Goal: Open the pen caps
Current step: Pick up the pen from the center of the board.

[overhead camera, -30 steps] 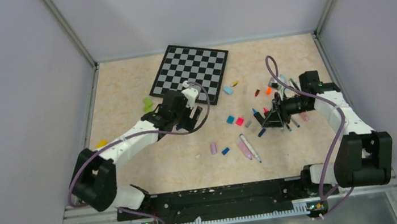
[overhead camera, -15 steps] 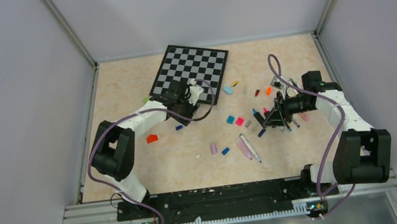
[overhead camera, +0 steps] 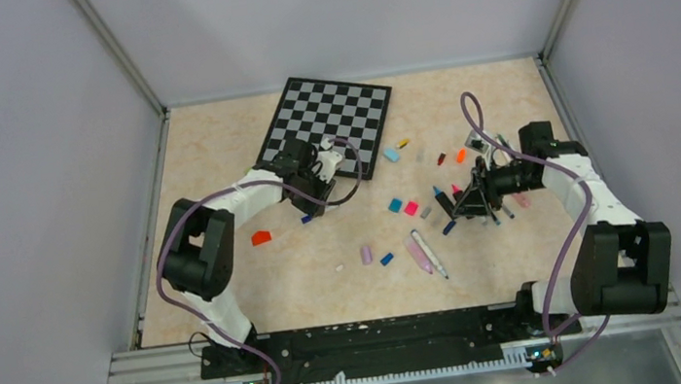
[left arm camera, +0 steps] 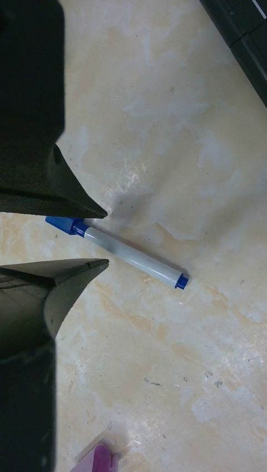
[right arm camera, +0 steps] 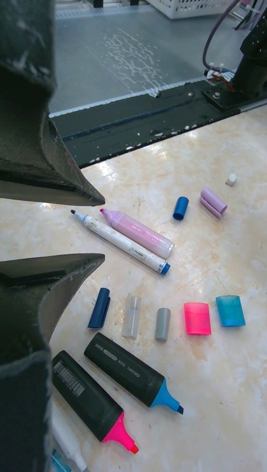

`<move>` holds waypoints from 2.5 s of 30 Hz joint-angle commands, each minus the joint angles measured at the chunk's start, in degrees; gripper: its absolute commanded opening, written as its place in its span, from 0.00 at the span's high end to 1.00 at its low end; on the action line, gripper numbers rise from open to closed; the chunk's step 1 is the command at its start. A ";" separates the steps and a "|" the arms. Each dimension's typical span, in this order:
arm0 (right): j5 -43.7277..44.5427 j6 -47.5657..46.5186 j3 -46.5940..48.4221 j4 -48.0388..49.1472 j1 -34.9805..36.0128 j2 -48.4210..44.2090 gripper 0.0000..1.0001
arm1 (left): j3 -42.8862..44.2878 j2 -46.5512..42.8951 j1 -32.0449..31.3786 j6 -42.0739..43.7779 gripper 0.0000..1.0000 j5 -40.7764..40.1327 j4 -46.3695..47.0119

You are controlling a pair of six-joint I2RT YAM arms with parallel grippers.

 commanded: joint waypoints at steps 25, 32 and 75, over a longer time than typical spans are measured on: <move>-2.65 -3.36 1.22 -1.38 -1.50 0.00 0.64 | -6.89 -2.89 0.76 -9.41 1.00 -2.46 4.58; -9.14 -17.29 1.47 -10.85 -1.78 -2.33 0.64 | -8.88 -14.24 0.67 -14.99 1.00 4.61 6.46; -4.80 -83.56 5.89 -32.47 15.87 -4.12 0.45 | -11.88 -9.49 -24.34 -46.67 1.00 40.12 46.08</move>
